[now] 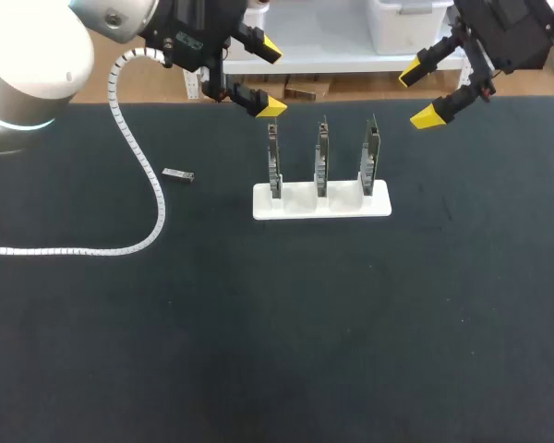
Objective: Pick up the optical module with the left hand, and insert it into the network port with the right hand.
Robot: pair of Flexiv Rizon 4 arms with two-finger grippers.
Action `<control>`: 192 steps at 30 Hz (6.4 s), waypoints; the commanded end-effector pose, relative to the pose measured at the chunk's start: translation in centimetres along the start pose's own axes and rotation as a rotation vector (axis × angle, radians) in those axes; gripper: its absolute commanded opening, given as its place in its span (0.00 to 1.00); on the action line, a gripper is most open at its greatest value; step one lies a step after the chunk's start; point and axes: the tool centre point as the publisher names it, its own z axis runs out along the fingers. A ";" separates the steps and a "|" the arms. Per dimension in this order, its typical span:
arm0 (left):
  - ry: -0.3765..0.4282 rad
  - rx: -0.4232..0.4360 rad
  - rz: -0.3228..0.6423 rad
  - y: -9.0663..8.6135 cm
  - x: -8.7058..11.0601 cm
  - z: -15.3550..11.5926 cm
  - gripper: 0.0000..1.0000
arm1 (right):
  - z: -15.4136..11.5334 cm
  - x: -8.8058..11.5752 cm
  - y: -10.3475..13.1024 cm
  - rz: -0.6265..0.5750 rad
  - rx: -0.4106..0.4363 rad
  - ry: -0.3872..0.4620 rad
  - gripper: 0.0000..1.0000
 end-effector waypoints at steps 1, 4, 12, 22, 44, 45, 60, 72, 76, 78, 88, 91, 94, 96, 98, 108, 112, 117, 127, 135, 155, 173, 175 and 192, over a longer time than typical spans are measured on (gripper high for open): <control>0.009 0.004 -0.002 0.2 -0.2 0.0 1.00 | 0.0 0.0 0.1 0.001 0.002 0.002 1.00; 0.009 0.004 -0.002 0.2 -0.2 0.0 1.00 | 0.0 0.0 0.1 0.001 0.002 0.002 1.00; 0.009 0.004 -0.002 0.2 -0.2 0.0 1.00 | 0.0 0.0 0.1 0.001 0.002 0.002 1.00; 0.193 -0.064 0.002 2.5 4.5 -2.2 1.00 | 0.0 0.0 0.1 0.001 0.002 0.002 1.00; 0.461 -0.059 -0.035 3.8 12.4 -5.2 1.00 | 0.0 0.0 0.1 0.001 0.002 0.002 1.00; 0.464 -0.064 -0.045 3.7 12.6 -5.3 1.00 | 0.0 0.0 0.1 0.001 0.002 0.002 1.00; 0.438 -0.060 -0.066 3.4 12.9 -5.6 1.00 | 0.0 0.0 0.1 0.001 0.002 0.002 1.00; 0.504 -0.063 -0.056 3.3 14.0 -5.5 1.00 | 0.0 0.0 0.1 0.001 0.002 0.002 1.00; 0.566 -0.086 -0.053 3.1 15.7 -6.2 1.00 | 0.0 0.0 0.1 0.001 0.002 0.002 1.00; 0.605 -0.087 -0.021 3.1 16.3 -6.6 1.00 | 0.0 0.0 0.1 0.001 0.002 0.002 1.00; 0.722 0.103 0.032 3.7 19.5 -7.4 1.00 | 0.0 0.0 0.1 0.001 0.002 0.002 1.00; 0.761 0.110 0.052 4.4 20.3 -7.2 1.00 | 0.0 0.0 0.1 0.001 0.002 0.002 1.00; 0.753 0.115 0.063 5.5 20.8 -6.7 1.00 | 0.0 0.0 0.1 0.001 0.002 0.002 1.00; 0.747 0.134 0.062 6.0 21.1 -6.2 1.00 | 0.0 0.0 0.1 0.001 0.002 0.002 1.00; 0.749 0.152 0.072 6.2 21.4 -5.6 1.00 | 0.0 0.0 0.1 0.001 0.002 0.002 1.00; 0.783 0.241 0.098 6.4 24.0 -4.5 1.00 | 0.0 0.0 0.1 0.001 0.002 0.002 1.00; 0.801 0.251 0.106 5.6 25.2 -4.4 1.00 | 0.0 0.0 0.1 0.001 0.002 0.002 1.00; 0.779 0.263 0.066 5.0 26.7 -3.8 1.00 | 0.0 0.0 0.1 0.001 0.002 0.002 1.00; 0.753 0.263 0.017 5.0 26.9 -3.7 1.00 | 0.0 0.0 0.1 0.001 0.002 0.002 1.00; 0.753 0.263 0.017 5.0 26.9 -3.7 1.00 | 0.0 0.0 0.1 0.001 0.002 0.002 1.00; 0.817 0.289 0.109 6.4 29.0 -1.7 1.00 | 0.0 0.0 0.1 0.001 0.002 0.002 1.00; 0.861 0.291 0.163 6.4 30.0 1.1 1.00 | 0.0 0.0 0.1 0.001 0.002 0.002 1.00; 0.859 0.296 0.156 6.5 30.4 1.2 1.00 | 0.0 0.0 0.1 0.001 0.002 0.002 1.00; 0.861 0.335 0.068 7.9 33.0 1.3 1.00 | 0.0 0.0 0.1 0.001 0.002 0.002 1.00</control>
